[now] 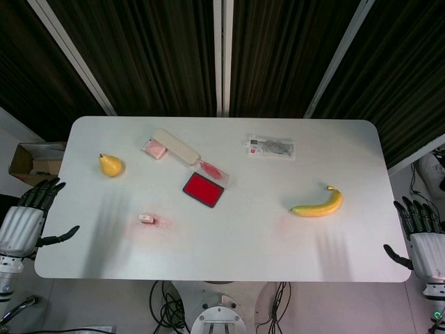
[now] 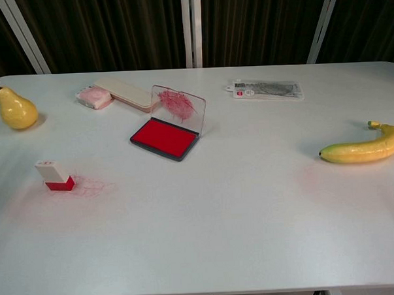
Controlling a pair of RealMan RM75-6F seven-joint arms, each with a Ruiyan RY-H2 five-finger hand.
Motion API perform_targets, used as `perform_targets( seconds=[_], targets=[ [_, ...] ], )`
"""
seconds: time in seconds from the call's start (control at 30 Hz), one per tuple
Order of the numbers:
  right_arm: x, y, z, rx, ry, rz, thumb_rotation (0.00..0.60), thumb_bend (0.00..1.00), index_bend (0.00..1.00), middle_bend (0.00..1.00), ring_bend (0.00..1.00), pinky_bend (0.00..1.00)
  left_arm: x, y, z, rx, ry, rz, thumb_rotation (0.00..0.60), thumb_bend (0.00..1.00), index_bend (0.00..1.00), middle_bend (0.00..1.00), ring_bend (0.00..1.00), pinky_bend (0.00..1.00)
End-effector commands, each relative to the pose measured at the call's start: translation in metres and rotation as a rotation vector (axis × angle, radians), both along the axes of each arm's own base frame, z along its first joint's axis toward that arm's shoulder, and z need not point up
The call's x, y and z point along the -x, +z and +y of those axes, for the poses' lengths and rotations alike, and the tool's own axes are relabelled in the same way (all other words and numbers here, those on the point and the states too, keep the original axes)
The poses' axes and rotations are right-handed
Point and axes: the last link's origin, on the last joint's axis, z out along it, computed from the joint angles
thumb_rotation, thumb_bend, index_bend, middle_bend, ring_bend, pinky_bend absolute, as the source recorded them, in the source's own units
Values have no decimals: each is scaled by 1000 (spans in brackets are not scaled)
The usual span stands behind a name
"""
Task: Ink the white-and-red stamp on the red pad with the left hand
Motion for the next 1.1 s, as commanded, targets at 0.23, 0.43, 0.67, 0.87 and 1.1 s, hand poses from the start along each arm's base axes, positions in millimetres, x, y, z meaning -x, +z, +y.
perform_targets(
  seconds=[0.23,0.43,0.67,0.87,1.1],
  targets=[
    [0,2,1,1,5,0,600,83,0,0,0,0,1,0,-2,-1,2,0,274,156,99,77,74,187],
    [1,2,0,5,-5,-2,600,83,0,0,0,0,-5,-1,1,5,-48,-11,393,161,107,82,91,213],
    [4,0,-3,-1,-14,8,600,83,0,0,0,0,-17,-18,1,6,-159,-56,600,187,369,446,832,976],
    [4,1,-3,-7,-16,18,600,84,0,0,0,0,-34,-51,21,157,-177,12,600,185,375,411,914,1000],
    [7,5,2,4,-25,19,600,84,0,0,0,0,-59,-104,51,265,-239,71,600,185,306,311,919,1000]
  ],
)
